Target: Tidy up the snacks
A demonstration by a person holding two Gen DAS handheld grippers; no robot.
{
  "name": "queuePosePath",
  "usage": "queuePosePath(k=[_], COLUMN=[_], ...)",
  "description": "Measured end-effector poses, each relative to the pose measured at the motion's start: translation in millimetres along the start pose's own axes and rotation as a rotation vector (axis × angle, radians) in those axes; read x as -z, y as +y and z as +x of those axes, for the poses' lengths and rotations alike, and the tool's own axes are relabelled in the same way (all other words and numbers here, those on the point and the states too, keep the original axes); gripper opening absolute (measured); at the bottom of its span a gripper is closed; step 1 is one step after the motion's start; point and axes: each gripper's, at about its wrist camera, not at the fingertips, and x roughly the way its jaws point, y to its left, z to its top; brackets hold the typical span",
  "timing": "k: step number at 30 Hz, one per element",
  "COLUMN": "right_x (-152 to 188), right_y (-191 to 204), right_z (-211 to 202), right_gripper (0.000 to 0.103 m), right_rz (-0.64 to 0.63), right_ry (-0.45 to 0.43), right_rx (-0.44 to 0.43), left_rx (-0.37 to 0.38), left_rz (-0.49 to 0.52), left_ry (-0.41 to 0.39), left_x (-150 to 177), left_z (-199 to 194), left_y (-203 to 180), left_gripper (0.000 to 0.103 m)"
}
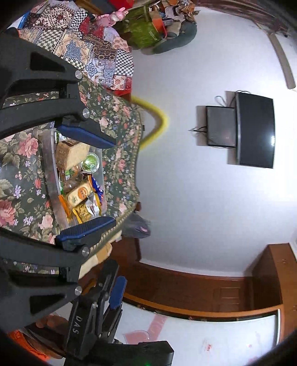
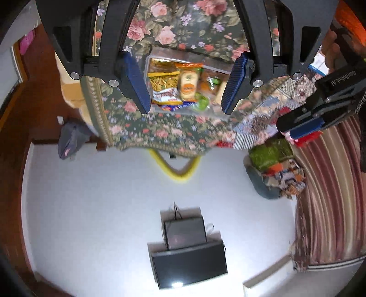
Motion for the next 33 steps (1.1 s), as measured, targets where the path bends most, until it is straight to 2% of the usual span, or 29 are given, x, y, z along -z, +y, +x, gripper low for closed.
queuePosePath(k=[4,6,8,10,14,17,25,33], right_x=[1.6,4.7,7.7,10.8,15.4,18.6,25.8,31.2], right_y=[10.8,14.8,18.4,21.4,24.6,24.8,25.0,27.9], right_z=[-21.2,-29.5,-34.3,-34.6,-35.6,-38.1,-48.3,-50.2], right_gripper=[0.061,0.063,0.070,0.073,0.084,0.089,0.102,0.103], right_rz=[-0.007,-0.009,-0.012,-0.024,-0.033,-0.036,-0.022,-0.028], right_ry=[-0.053,-0.068,-0.080,-0.086,-0.091,-0.091,-0.122,-0.128], right_rx=[0.006,0.005,0.008,0.021,0.044,0.051,0.053,0.076], left_rx=[0.002,-0.006,-0.024,-0.034,-0.050,-0.062,-0.075,-0.079], left_rz=[-0.013,-0.006,0.006,0.014,0.015,0.009,0.017,0.011], left_ry=[-0.049,-0.071,-0.093,-0.107,-0.122,-0.137,-0.145,-0.143], left_x=[3.3,6.1,10.0,14.3,18.7,21.1,27.0,30.7], left_z=[-27.4,-36.1,-43.7,-50.3,-56.4,-61.6,-64.5,-62.7], left_y=[-2.9,-4.4,-7.6,-9.9,-11.0,-11.1,-12.7,-10.4], left_gripper=[0.063,0.070,0.074,0.078,0.090,0.099,0.103,0.103])
